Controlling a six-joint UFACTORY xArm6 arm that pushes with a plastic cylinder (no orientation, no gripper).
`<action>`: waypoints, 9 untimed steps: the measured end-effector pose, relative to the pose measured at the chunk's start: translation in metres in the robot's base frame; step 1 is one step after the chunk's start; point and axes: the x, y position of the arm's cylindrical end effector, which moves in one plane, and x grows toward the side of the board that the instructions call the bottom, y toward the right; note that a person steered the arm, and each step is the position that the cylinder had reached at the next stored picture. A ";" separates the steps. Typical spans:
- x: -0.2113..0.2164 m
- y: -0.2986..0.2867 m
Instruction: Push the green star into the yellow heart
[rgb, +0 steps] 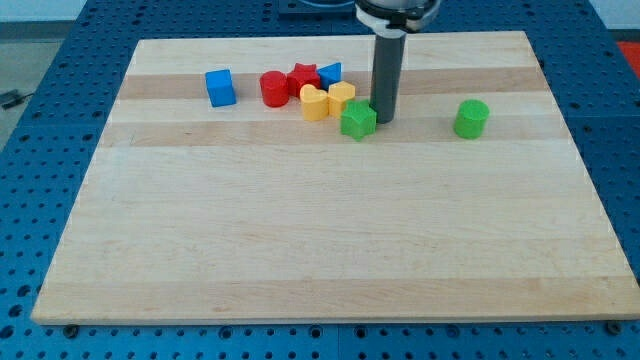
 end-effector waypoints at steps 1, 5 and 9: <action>0.010 0.000; 0.024 -0.007; 0.053 -0.028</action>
